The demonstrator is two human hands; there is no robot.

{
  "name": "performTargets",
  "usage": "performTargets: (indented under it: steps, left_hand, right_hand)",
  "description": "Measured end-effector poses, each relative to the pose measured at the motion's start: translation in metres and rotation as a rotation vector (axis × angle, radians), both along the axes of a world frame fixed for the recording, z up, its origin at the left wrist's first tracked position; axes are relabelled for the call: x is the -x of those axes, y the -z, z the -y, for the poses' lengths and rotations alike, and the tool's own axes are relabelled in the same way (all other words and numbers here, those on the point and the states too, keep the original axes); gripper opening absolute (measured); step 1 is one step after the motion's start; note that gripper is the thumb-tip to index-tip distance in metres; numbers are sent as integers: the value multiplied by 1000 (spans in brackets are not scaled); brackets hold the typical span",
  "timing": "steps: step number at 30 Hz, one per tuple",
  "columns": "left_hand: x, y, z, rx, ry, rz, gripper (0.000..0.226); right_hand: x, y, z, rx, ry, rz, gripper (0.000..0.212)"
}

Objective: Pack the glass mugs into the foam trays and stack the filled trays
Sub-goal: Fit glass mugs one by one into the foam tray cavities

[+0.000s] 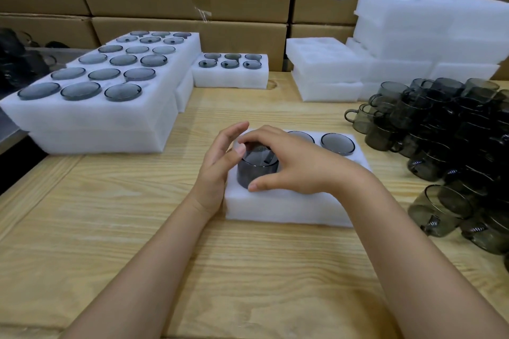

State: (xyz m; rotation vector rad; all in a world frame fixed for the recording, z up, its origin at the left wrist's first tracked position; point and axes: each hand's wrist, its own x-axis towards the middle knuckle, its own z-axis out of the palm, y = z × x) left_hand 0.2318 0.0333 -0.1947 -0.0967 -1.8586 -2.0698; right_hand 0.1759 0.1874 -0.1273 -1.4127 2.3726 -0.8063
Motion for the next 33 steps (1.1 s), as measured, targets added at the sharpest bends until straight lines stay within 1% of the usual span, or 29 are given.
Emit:
performTargets:
  steps: [4, 9, 12, 15, 23, 25, 26, 27, 28, 29, 30, 31, 32, 33]
  left_hand:
    - [2, 2, 0, -14, 28, -4, 63]
    - [1, 2, 1, 20, 40, -3, 70]
    - [1, 1, 0, 65, 32, -10, 67]
    - [2, 0, -2, 63, 22, -19, 63]
    - [-2, 0, -4, 213, 98, -35, 78]
    - [-3, 2, -3, 171, 93, -26, 80]
    - [-3, 4, -3, 130, 93, -13, 82]
    - [-3, 4, -3, 79, 92, 6, 85]
    - [-2, 4, -2, 4, 93, 24, 87]
    - [-1, 3, -1, -99, 91, 36, 87]
    - [0, 1, 0, -224, 81, 44, 84]
    - [2, 0, 0, -339, 58, 51, 78]
    - [4, 0, 1, -410, 31, 59, 69]
    - [5, 1, 1, -426, 5, 69, 59]
  right_hand:
    - [1, 0, 0, -71, 6, -60, 60]
    - [1, 2, 1, -88, -3, -97, 59]
    - [2, 3, 0, -78, -26, -37, 54]
    - [3, 2, -1, -70, -16, 30, 49]
    - [4, 9, -1, -125, -40, 5, 53]
    - [4, 7, 0, -117, -20, 77, 48]
    - [4, 6, 2, -56, 28, 133, 44]
    - [4, 6, 5, 48, 122, 176, 45]
    - [4, 7, 11, 160, 243, 175, 49]
    - [4, 7, 20, 245, 341, 128, 53]
    - [3, 8, 30, 284, 381, 58, 55]
    - [3, 7, 41, 266, 363, -15, 55]
    - [3, 9, 52, 181, 310, -81, 56]
    - [5, 13, 61, 47, 259, -130, 59]
